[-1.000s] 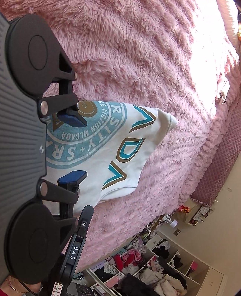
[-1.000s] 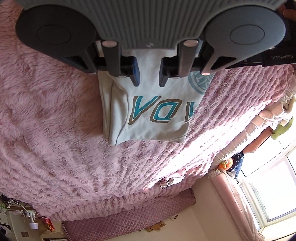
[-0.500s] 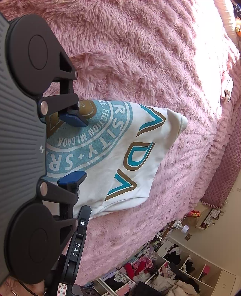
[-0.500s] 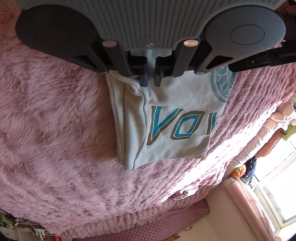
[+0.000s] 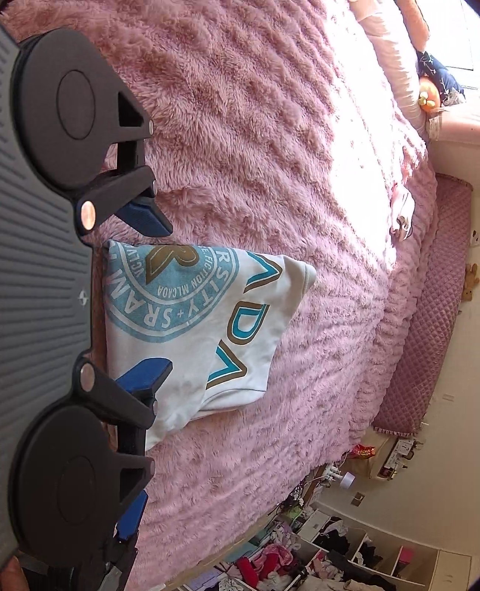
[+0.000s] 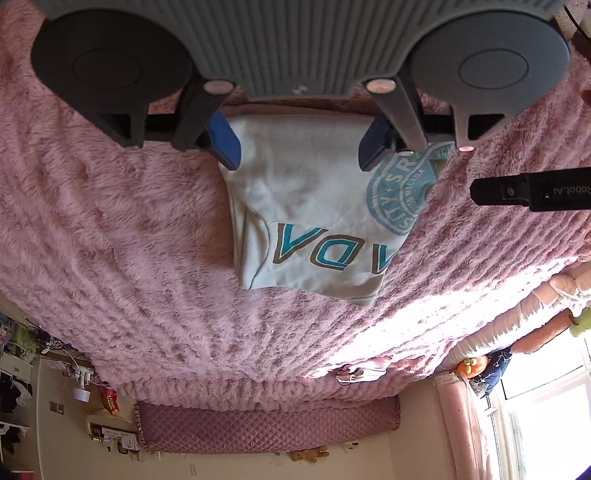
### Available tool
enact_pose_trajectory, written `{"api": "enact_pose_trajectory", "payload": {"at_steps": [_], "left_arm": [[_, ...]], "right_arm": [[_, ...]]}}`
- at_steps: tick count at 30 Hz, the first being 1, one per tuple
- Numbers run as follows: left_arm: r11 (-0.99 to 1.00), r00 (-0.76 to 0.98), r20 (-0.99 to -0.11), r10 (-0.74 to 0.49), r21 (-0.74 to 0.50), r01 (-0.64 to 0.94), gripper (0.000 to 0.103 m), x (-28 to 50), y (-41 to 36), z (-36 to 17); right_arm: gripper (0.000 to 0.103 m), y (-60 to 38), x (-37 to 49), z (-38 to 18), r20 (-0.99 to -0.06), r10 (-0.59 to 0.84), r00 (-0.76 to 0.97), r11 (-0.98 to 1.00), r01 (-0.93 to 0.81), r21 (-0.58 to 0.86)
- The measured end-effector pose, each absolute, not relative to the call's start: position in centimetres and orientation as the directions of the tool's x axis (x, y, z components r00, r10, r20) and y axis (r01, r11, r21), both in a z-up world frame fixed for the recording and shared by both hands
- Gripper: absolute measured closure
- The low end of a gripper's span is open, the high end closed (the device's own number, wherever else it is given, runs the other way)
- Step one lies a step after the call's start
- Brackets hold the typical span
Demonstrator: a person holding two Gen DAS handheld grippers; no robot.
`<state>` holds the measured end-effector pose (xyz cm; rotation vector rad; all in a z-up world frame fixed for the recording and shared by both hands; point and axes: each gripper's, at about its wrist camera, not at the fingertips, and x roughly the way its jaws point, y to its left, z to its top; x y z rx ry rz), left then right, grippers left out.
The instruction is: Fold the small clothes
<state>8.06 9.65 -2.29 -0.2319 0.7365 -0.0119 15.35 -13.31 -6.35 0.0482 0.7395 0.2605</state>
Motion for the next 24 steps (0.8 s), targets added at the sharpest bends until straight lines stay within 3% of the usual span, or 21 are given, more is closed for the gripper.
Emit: {"api": "enact_pose_trajectory", "payload": {"at_steps": [24], "left_arm": [[0.988, 0.634, -0.77, 0.077, -0.024, -0.149, 0.016, 1.6, 5.3, -1.0]], "right_arm": [[0.022, -12.9, 6.2, -2.5, -0.685, 0.152, 0.712, 0.987, -0.148, 0.065]]}}
